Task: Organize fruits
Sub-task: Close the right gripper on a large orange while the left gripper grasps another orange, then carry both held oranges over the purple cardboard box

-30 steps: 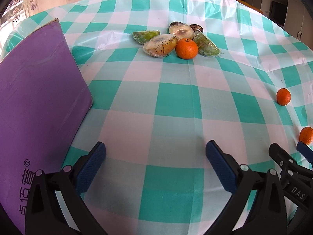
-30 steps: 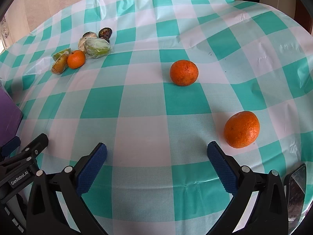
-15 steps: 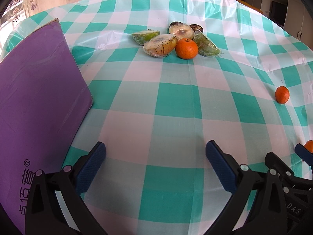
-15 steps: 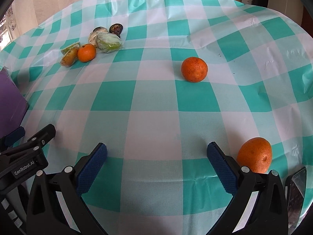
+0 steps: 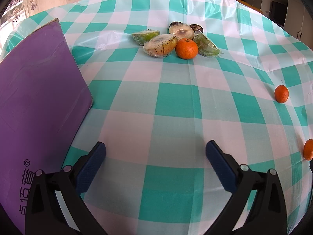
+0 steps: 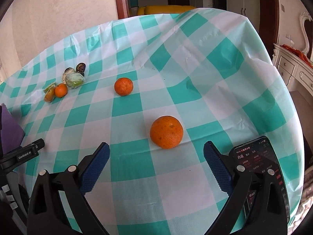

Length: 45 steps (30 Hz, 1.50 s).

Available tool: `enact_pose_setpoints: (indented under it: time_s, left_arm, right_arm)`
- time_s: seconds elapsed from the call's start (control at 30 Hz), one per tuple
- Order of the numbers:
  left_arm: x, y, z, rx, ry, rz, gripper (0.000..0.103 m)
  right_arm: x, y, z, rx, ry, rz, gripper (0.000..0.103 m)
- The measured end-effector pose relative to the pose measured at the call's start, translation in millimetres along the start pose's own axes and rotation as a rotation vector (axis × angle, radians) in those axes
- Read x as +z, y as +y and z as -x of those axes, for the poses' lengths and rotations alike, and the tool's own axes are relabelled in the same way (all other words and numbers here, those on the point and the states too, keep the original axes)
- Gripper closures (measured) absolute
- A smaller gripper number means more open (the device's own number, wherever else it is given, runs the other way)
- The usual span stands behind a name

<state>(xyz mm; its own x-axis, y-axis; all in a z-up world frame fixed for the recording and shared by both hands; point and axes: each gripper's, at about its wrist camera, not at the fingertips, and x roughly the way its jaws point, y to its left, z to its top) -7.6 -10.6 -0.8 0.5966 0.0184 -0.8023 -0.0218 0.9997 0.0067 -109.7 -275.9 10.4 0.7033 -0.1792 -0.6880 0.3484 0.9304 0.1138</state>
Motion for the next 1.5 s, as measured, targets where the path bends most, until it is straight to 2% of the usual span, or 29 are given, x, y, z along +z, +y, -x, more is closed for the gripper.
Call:
enact_pose_setpoints:
  time_s: [0.17,0.33,0.43,0.53,0.57,0.63,0.7,0.8,0.97,1.07,1.13,1.17,1.23,1.5]
  left_arm:
    - [0,0,0,0.000,0.000,0.001,0.001]
    - [-6,-2,5,0.024,0.004,0.030,0.001]
    - [-4,-11,5,-0.001,0.014,-0.005,0.001]
    - [-1,-44,6,-0.056,-0.004,-0.158,0.002]
    - [0,-60,9,-0.059,-0.034,-0.214,0.002]
    - [3,-91,16,-0.063,-0.107,-0.309,0.002]
    - [11,-126,17,-0.119,-0.143,-0.385,0.002]
    - [28,-168,10,-0.201,-0.152,-0.432,0.002]
    - [51,-223,-13,-0.228,-0.163,-0.513,0.002]
    - [60,-241,-30,-0.226,-0.120,-0.541,0.017]
    - [65,-240,-39,-0.249,-0.084,-0.524,0.038]
    - [66,-237,-41,-0.284,-0.066,-0.514,0.042]
    - [66,-229,-40,-0.353,-0.047,-0.483,0.066]
    - [63,-166,-25,-0.354,-0.106,-0.283,0.068]
  right_arm:
    - [7,-1,-27,0.001,0.099,0.019,0.027]
    - [12,13,-40,-0.026,0.113,0.088,0.028]
    - [16,14,-48,-0.038,0.127,0.096,0.035]
    - [17,11,-47,-0.043,0.115,0.091,0.044]
    - [17,11,-46,-0.045,0.109,0.090,0.052]
    - [16,7,-44,-0.054,0.100,0.072,0.061]
    - [17,1,-44,-0.033,0.097,0.042,0.061]
    - [17,0,-43,-0.034,0.093,0.029,0.062]
    - [18,-4,-42,-0.013,0.089,0.001,0.062]
    - [18,-3,-42,-0.016,0.089,0.005,0.062]
    - [17,-4,-42,-0.015,0.089,0.004,0.062]
    - [17,-3,-42,-0.016,0.089,0.006,0.062]
    - [18,-2,-42,-0.015,0.090,0.014,0.062]
    - [18,-1,-44,-0.004,0.090,0.019,0.062]
